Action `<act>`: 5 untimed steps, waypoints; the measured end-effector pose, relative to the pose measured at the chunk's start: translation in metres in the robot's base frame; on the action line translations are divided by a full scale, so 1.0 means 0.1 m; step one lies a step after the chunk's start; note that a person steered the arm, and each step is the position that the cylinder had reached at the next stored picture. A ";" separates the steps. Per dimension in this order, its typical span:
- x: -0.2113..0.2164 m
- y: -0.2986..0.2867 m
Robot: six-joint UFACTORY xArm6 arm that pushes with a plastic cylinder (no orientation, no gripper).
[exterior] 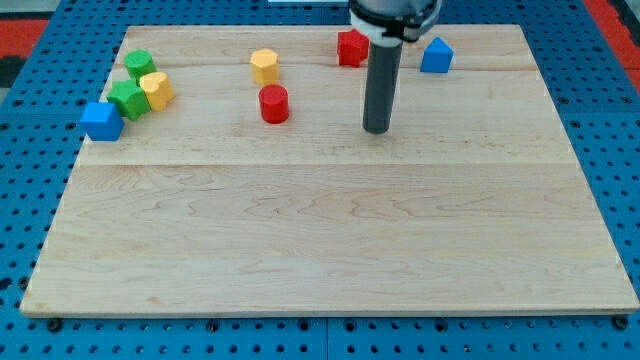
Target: Slightly push the blue cube below the green star
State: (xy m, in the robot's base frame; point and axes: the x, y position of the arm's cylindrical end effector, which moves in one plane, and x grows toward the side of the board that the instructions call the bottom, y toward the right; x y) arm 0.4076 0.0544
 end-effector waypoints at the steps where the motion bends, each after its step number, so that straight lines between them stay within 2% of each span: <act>1: 0.44 -1.03; 2: 0.35 -2.69; 3: 0.10 -3.59; 5: -0.16 -3.50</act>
State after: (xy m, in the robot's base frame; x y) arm 0.3917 -0.2959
